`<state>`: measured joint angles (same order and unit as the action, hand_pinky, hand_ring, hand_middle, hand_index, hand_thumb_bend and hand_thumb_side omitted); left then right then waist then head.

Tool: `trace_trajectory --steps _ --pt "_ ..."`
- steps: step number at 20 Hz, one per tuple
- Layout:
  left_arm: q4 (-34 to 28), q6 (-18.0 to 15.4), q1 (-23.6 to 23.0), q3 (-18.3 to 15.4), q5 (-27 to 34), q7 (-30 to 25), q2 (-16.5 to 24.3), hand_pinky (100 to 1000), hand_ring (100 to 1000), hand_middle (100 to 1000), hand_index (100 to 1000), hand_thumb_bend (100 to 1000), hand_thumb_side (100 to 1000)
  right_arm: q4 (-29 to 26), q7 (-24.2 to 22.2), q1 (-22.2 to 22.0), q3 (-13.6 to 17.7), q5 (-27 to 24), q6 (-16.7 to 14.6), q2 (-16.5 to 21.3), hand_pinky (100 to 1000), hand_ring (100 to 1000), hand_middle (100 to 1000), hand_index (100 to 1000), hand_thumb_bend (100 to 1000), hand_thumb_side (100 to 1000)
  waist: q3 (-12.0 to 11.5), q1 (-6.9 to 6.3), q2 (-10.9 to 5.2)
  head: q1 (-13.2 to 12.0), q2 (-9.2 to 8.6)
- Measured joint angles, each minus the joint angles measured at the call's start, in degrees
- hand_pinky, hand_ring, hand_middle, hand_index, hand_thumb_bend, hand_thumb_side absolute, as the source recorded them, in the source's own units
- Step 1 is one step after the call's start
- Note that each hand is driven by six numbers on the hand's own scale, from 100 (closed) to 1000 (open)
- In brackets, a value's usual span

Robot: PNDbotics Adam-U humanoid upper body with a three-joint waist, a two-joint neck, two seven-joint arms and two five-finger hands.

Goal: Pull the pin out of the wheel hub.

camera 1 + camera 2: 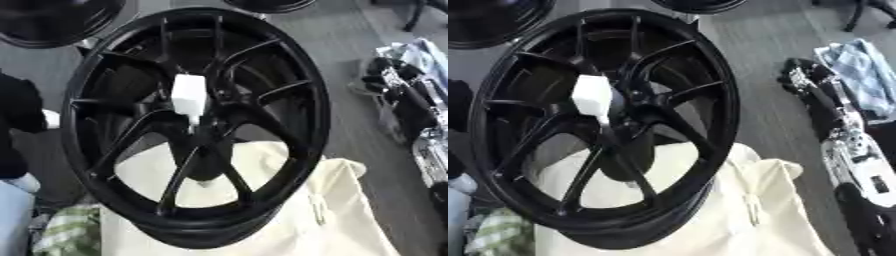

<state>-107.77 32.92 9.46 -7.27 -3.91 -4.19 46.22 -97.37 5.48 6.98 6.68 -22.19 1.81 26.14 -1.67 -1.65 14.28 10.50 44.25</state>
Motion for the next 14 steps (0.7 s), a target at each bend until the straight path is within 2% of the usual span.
trace_trajectory --steps 2,5,12,14 --pt "1.2 -0.5 -0.85 -0.27 0.46 0.09 -1.02 853 787 769 855 219 618 0.0 0.04 0.0 0.0 -0.05 -0.03 0.0 822 725 634 738 209 450 0.01 0.02 0.0 0.01 0.0" --pt "2.4 -1.08 -1.5 -0.57 0.53 0.2 -1.89 855 790 772 860 262 632 0.0 0.07 -0.01 0.02 -0.14 -0.05 0.0 823 725 633 738 209 449 0.03 0.03 0.0 0.05 0.0" --pt "2.96 -1.66 -1.88 -1.03 0.38 0.28 -2.42 855 788 767 854 213 635 0.0 0.15 0.0 0.03 -0.24 0.03 -0.01 822 725 633 737 229 437 0.03 -0.01 -0.01 0.16 0.0" --pt "2.96 -1.66 -1.87 -1.03 0.4 0.3 -2.43 852 785 764 849 135 656 0.0 0.14 0.0 0.03 -0.24 0.04 -0.01 822 725 633 737 229 436 0.03 -0.02 -0.01 0.16 0.0"
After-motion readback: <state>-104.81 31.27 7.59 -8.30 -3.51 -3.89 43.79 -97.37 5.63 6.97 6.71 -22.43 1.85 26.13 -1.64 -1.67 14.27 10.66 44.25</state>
